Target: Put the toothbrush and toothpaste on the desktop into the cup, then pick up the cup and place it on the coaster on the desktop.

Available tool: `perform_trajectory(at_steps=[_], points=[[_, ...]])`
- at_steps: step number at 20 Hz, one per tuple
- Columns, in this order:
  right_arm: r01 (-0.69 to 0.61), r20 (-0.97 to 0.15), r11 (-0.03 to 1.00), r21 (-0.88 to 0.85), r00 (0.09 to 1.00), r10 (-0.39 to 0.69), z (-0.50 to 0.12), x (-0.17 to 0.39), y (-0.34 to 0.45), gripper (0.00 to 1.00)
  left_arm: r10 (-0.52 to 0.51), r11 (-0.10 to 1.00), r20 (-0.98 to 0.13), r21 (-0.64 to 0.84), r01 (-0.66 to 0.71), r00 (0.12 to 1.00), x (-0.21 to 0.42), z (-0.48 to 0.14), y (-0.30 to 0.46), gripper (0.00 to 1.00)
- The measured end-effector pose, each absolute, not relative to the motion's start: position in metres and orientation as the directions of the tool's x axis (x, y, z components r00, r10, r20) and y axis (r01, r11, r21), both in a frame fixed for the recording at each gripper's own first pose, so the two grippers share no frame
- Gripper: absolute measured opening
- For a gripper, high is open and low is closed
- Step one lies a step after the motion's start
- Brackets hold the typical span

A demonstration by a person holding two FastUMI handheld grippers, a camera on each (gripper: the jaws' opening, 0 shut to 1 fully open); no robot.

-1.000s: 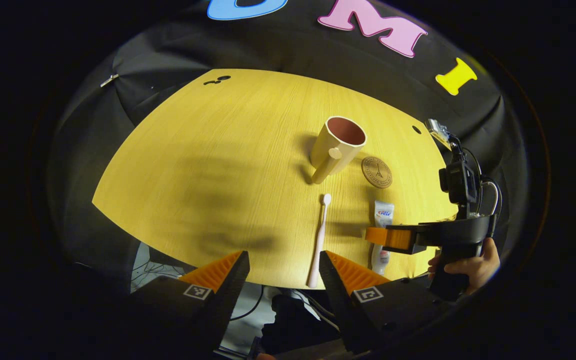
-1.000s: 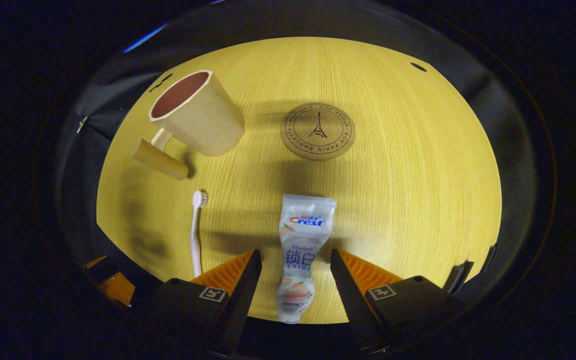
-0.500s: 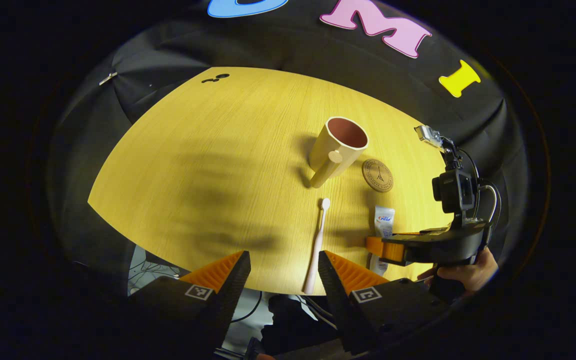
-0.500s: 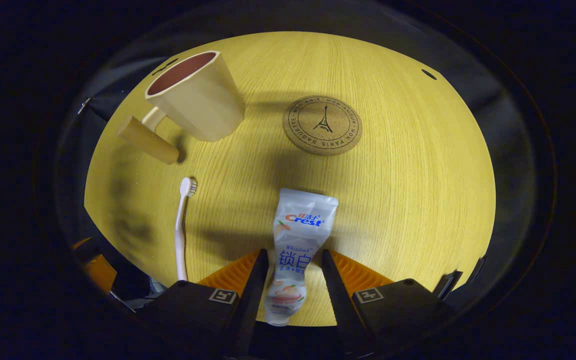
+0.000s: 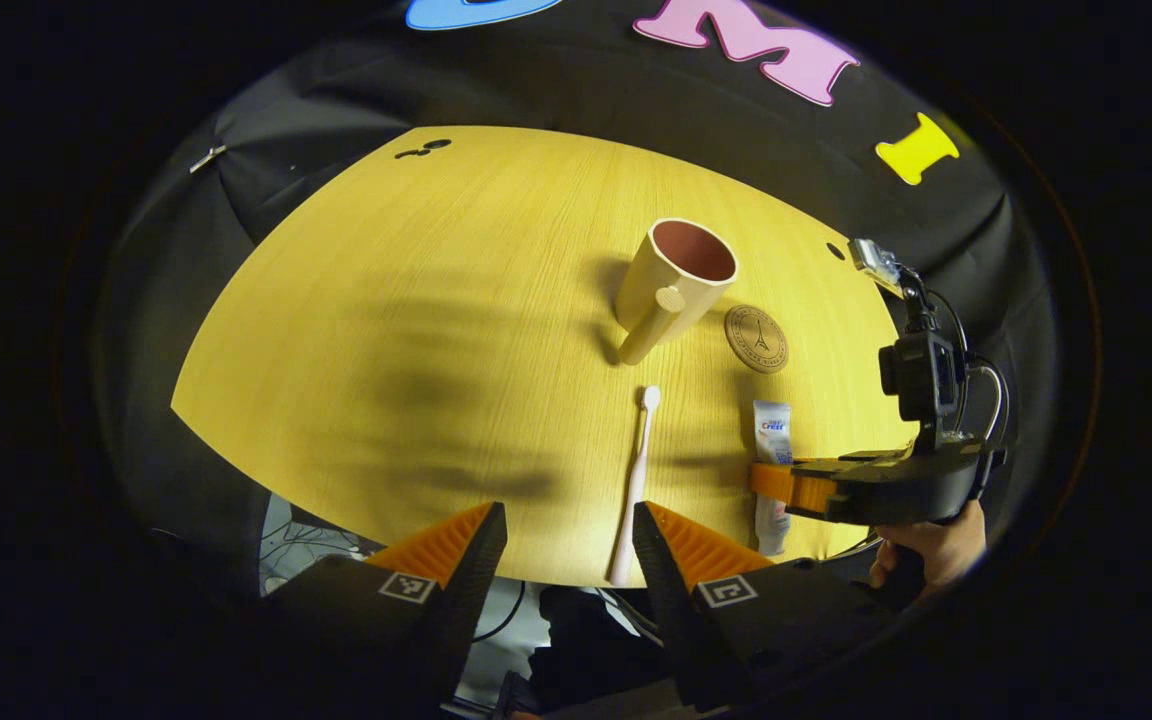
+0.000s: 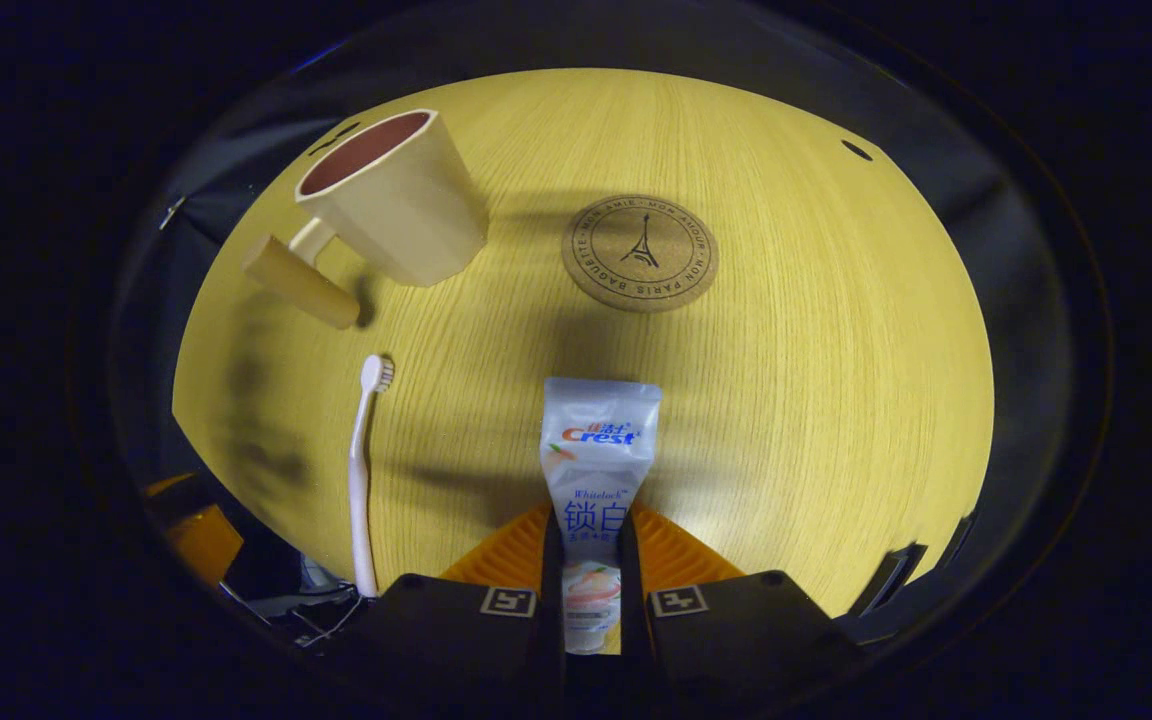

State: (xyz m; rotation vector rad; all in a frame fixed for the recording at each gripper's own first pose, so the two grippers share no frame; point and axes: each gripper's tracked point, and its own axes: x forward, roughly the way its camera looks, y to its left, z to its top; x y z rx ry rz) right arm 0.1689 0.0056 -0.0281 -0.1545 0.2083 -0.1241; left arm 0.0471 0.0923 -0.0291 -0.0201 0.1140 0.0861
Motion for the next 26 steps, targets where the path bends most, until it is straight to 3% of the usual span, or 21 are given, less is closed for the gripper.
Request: perform_trajectory(at_steps=[4, 9, 10, 13, 24, 26], points=[[0.008, -0.206, 0.998, -0.066, 0.978, -0.022, -0.034, 0.157, 0.008, 0.22, 0.095, 0.995, -0.130, 0.009, -0.095, 0.987, 0.060, -0.029, 0.090, 0.79], [-0.035, -0.135, 0.998, -0.052, 0.991, 0.028, -0.024, 0.120, -0.009, 0.21, 0.120, 0.991, -0.171, 0.084, -0.107, 0.978, 0.083, -0.036, 0.082, 0.77], [-0.043, -0.119, 0.998, -0.044, 0.992, 0.038, -0.021, 0.111, -0.013, 0.22, 0.120, 0.990, -0.183, 0.101, -0.103, 0.976, 0.089, -0.039, 0.078, 0.82], [-0.067, -0.085, 0.998, -0.012, 0.994, 0.066, -0.015, 0.087, -0.021, 0.21, 0.123, 0.985, -0.214, 0.143, -0.094, 0.969, 0.106, -0.040, 0.069, 0.70], [-0.073, -0.045, 0.995, 0.067, 0.996, 0.076, -0.006, 0.064, -0.054, 0.22, 0.184, 0.967, -0.252, 0.221, -0.128, 0.950, 0.150, -0.040, 0.054, 0.68], [-0.080, -0.046, 0.994, 0.077, 0.995, 0.084, -0.002, 0.066, -0.056, 0.22, 0.205, 0.960, -0.263, 0.243, -0.141, 0.943, 0.151, -0.045, 0.056, 0.60]])
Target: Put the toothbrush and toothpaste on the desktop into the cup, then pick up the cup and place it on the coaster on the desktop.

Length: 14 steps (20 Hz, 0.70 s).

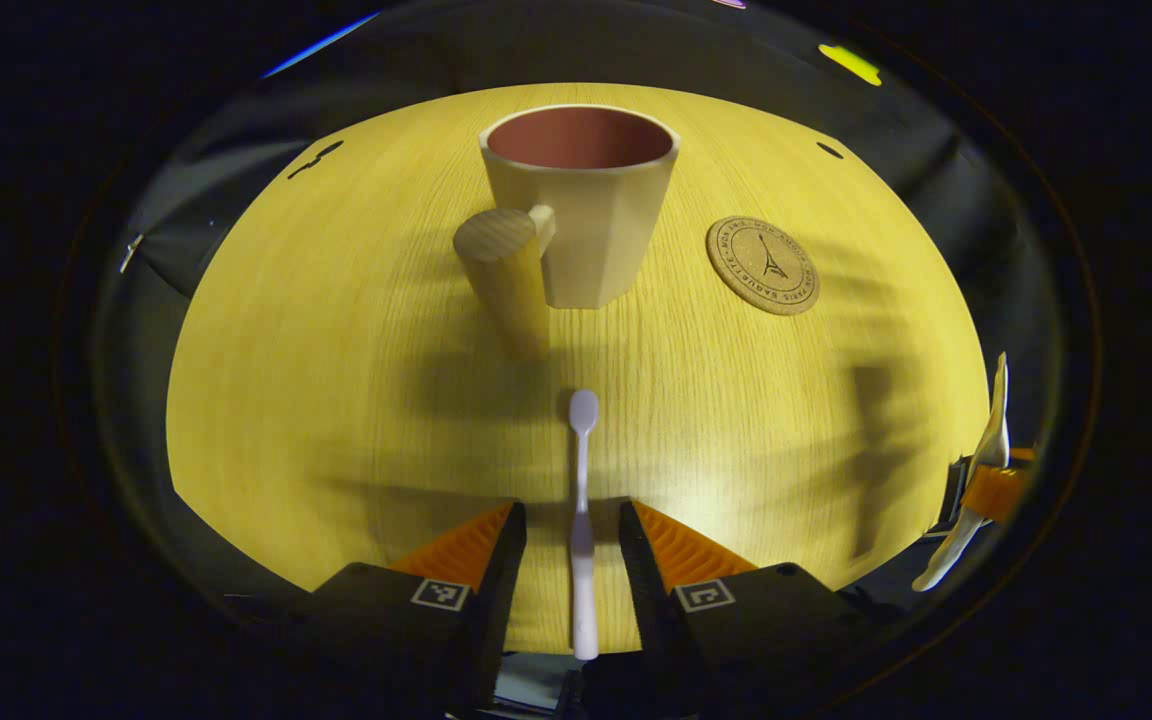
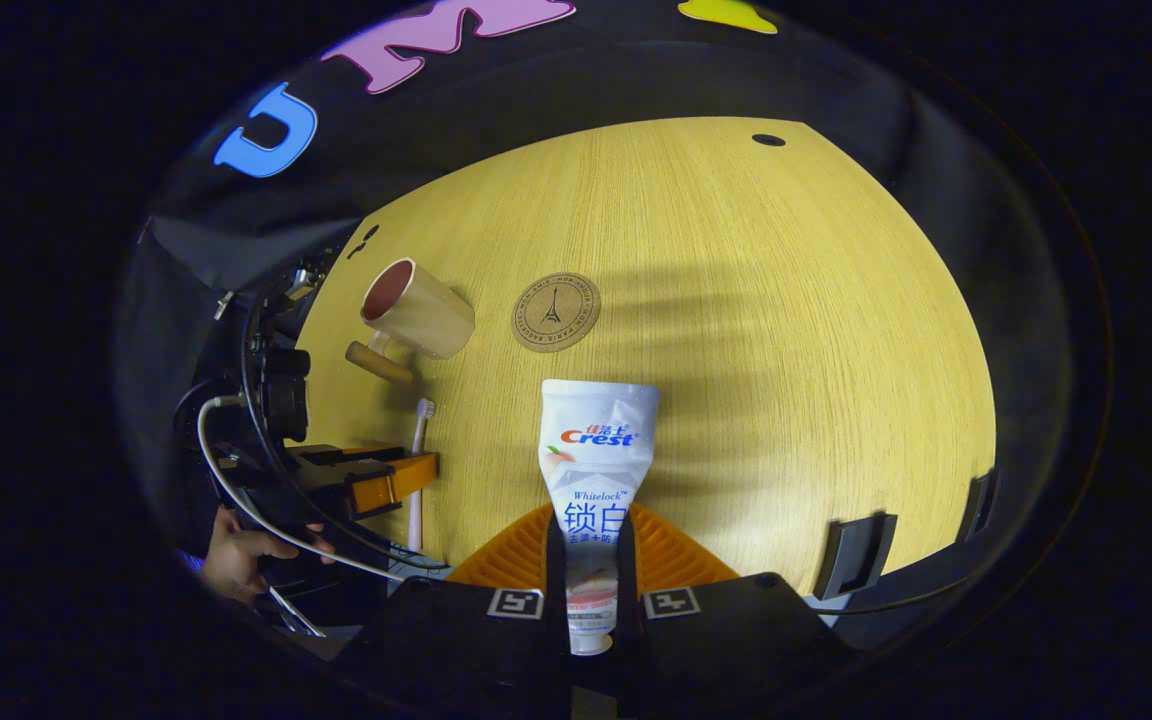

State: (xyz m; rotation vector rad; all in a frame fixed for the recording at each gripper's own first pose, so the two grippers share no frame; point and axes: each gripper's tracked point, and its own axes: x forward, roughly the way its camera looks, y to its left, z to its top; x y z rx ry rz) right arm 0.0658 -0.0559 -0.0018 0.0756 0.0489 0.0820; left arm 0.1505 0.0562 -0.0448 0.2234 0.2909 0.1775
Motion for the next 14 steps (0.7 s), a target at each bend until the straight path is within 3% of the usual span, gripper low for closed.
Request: perform_trajectory(at_steps=[5, 6, 8, 12, 14], points=[[-0.105, -0.031, 0.989, 0.106, 0.994, 0.109, 0.010, 0.073, -0.057, 0.21, 0.211, 0.957, -0.317, 0.262, -0.129, 0.925, 0.150, -0.046, 0.056, 0.58], [-0.109, -0.028, 0.988, 0.109, 0.993, 0.113, 0.013, 0.075, -0.058, 0.21, 0.214, 0.954, -0.320, 0.273, -0.126, 0.923, 0.149, -0.046, 0.056, 0.63], [-0.122, -0.029, 0.986, 0.118, 0.992, 0.126, 0.017, 0.078, -0.061, 0.22, 0.206, 0.953, -0.310, 0.279, -0.118, 0.928, 0.149, -0.047, 0.051, 0.55], [-0.158, -0.045, 0.983, 0.092, 0.986, 0.163, 0.030, 0.090, -0.071, 0.22, 0.205, 0.934, -0.269, 0.342, -0.106, 0.941, 0.152, -0.047, 0.040, 0.14], [-0.186, -0.054, 0.979, 0.084, 0.980, 0.191, 0.032, 0.092, -0.072, 0.22, 0.197, 0.944, -0.257, 0.310, -0.113, 0.946, 0.153, -0.044, 0.040, 0.08]])
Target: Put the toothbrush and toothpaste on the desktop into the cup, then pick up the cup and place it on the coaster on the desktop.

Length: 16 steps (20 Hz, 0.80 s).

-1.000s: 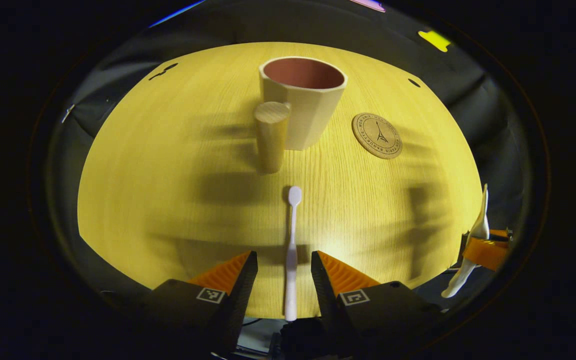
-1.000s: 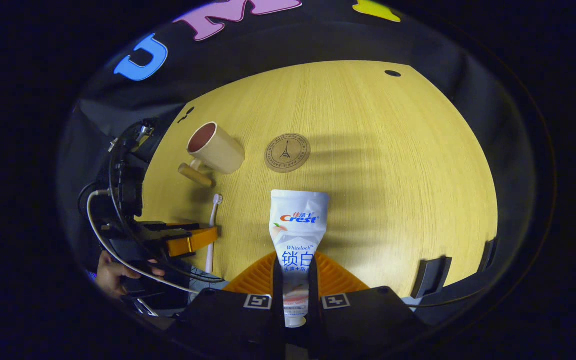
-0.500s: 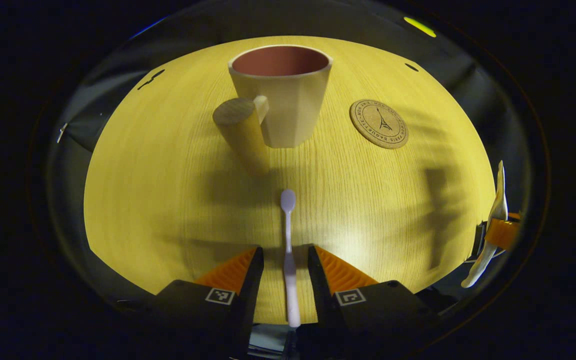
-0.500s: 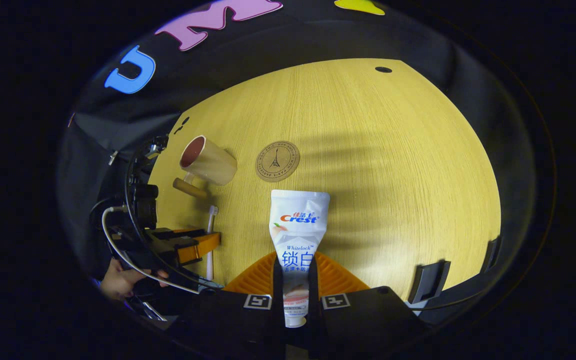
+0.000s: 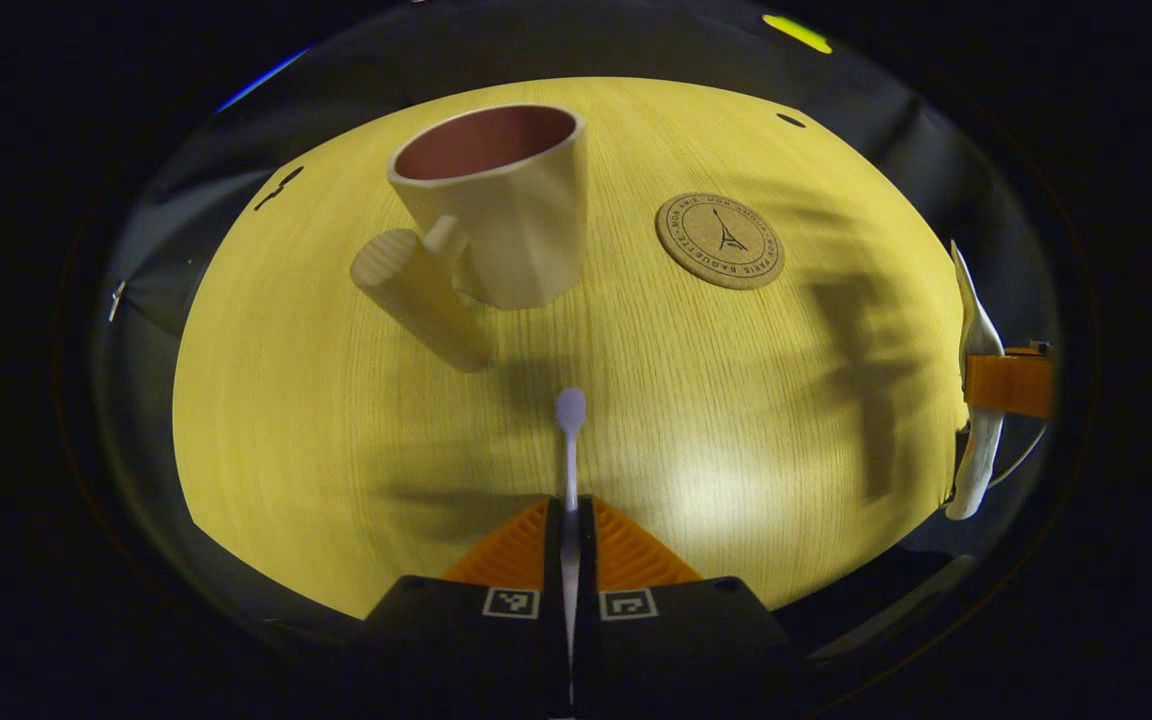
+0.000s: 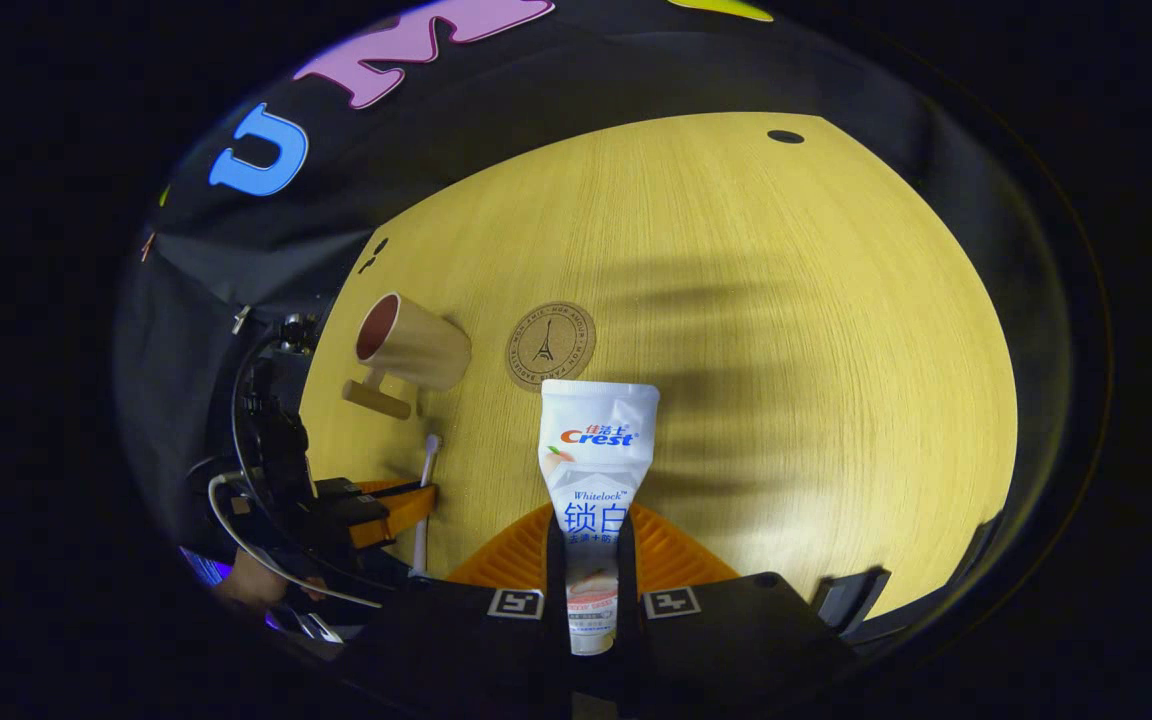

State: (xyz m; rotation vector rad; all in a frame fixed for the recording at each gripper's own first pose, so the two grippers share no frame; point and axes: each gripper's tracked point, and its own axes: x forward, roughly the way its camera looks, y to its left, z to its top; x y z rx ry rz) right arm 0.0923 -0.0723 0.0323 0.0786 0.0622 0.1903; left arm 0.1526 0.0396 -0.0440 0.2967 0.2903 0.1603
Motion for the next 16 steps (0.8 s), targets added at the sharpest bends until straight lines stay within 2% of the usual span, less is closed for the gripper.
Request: perform_trajectory(at_steps=[2, 3, 4, 6, 11, 16], points=[[-0.212, -0.063, 0.974, 0.080, 0.974, 0.217, 0.039, 0.092, -0.073, 0.22, 0.161, 0.964, -0.238, 0.246, -0.101, 0.958, 0.154, -0.043, 0.039, 0.06], [-0.217, -0.070, 0.973, 0.073, 0.973, 0.222, 0.041, 0.095, -0.072, 0.22, 0.143, 0.974, -0.234, 0.208, -0.094, 0.962, 0.153, -0.042, 0.040, 0.11], [-0.227, -0.064, 0.972, 0.068, 0.971, 0.231, 0.047, 0.097, -0.069, 0.22, 0.137, 0.980, -0.220, 0.175, -0.099, 0.966, 0.148, -0.042, 0.044, 0.06], [-0.251, -0.038, 0.966, 0.057, 0.967, 0.253, 0.059, 0.100, -0.053, 0.22, 0.093, 0.992, -0.171, 0.103, -0.076, 0.981, 0.133, -0.032, 0.045, 0.06], [-0.343, 0.157, 0.939, 0.007, 0.928, 0.337, 0.135, 0.065, 0.014, 0.21, -0.070, 0.997, -0.033, -0.010, 0.070, 0.997, 0.089, 0.007, 0.039, 0.06], [-0.403, 0.301, 0.913, -0.062, 0.865, 0.402, 0.191, 0.056, 0.082, 0.21, -0.149, 0.988, 0.098, -0.010, 0.151, 0.984, 0.037, 0.045, 0.052, 0.06]])
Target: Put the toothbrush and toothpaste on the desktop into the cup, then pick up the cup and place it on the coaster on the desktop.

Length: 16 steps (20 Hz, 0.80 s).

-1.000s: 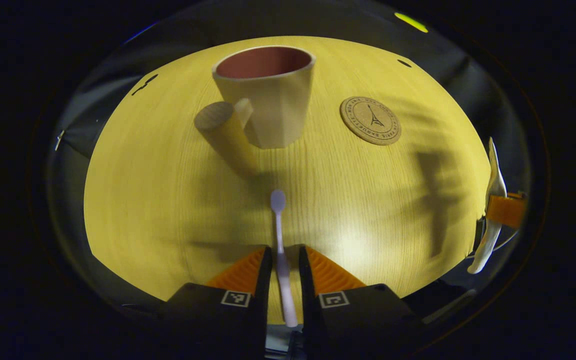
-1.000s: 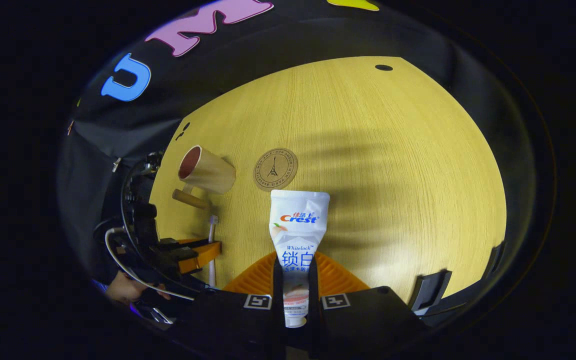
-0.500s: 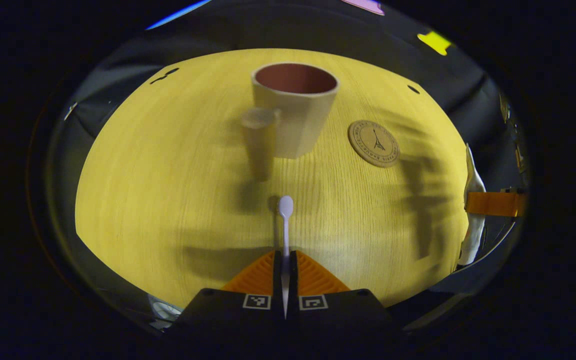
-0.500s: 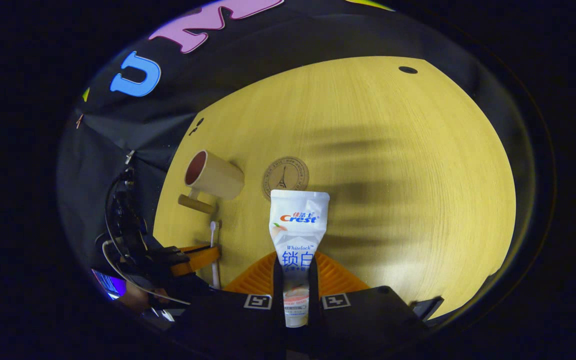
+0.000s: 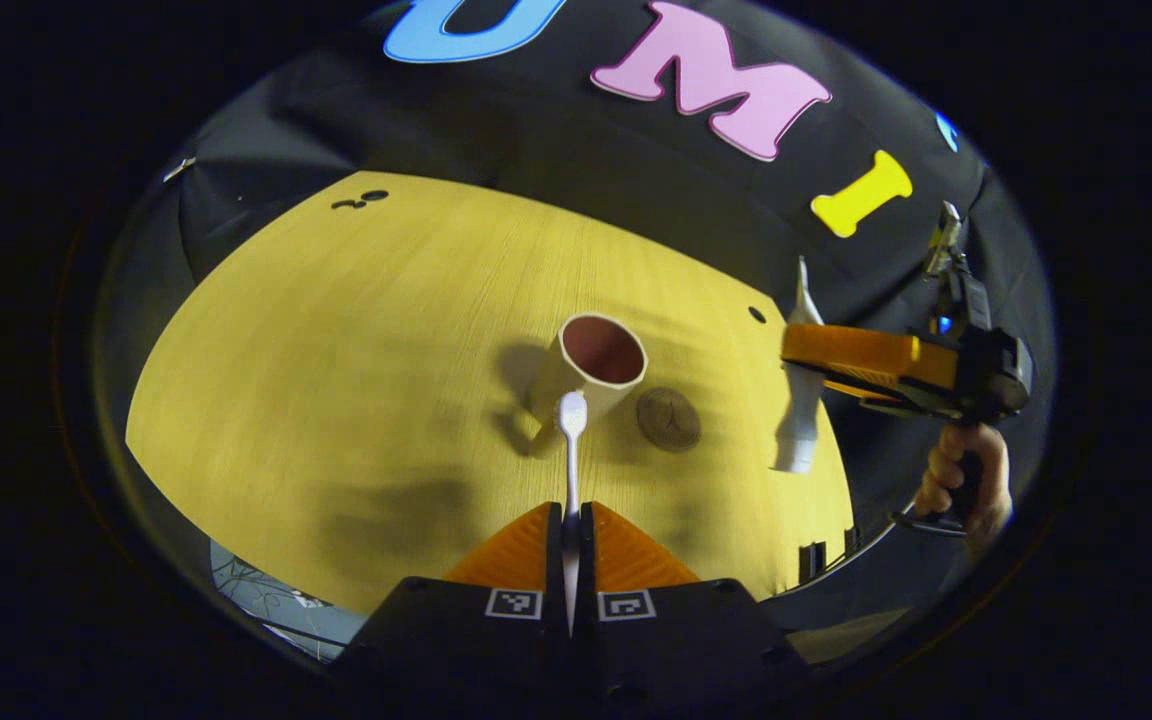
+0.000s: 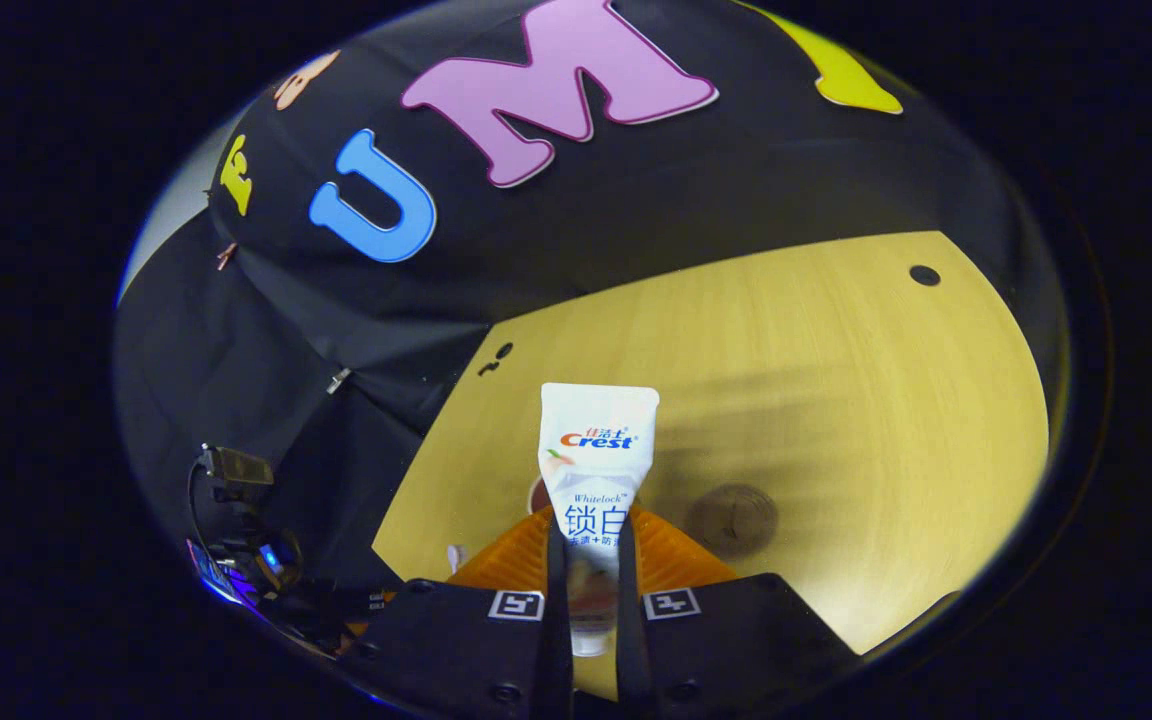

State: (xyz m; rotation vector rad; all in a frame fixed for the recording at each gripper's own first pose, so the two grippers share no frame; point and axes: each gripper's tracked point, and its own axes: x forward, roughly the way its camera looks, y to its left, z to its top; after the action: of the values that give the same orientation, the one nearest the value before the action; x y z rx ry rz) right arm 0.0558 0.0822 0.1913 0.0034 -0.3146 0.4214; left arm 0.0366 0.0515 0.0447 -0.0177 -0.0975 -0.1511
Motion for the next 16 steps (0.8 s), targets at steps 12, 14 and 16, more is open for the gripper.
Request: perform_trajectory(at_steps=[12, 14, 16], points=[[-0.305, 0.449, 0.913, -0.273, 0.799, 0.401, 0.249, 0.129, 0.163, 0.21, -0.169, 0.985, 0.109, 0.056, 0.164, 0.980, -0.011, 0.030, 0.089, 0.06], [-0.282, 0.444, 0.918, -0.280, 0.810, 0.384, 0.246, 0.141, 0.162, 0.21, -0.163, 0.986, 0.107, 0.059, 0.158, 0.981, -0.014, 0.027, 0.095, 0.06], [-0.264, 0.434, 0.922, -0.282, 0.822, 0.368, 0.241, 0.149, 0.163, 0.21, -0.159, 0.987, 0.106, 0.047, 0.154, 0.982, -0.016, 0.026, 0.100, 0.06]])
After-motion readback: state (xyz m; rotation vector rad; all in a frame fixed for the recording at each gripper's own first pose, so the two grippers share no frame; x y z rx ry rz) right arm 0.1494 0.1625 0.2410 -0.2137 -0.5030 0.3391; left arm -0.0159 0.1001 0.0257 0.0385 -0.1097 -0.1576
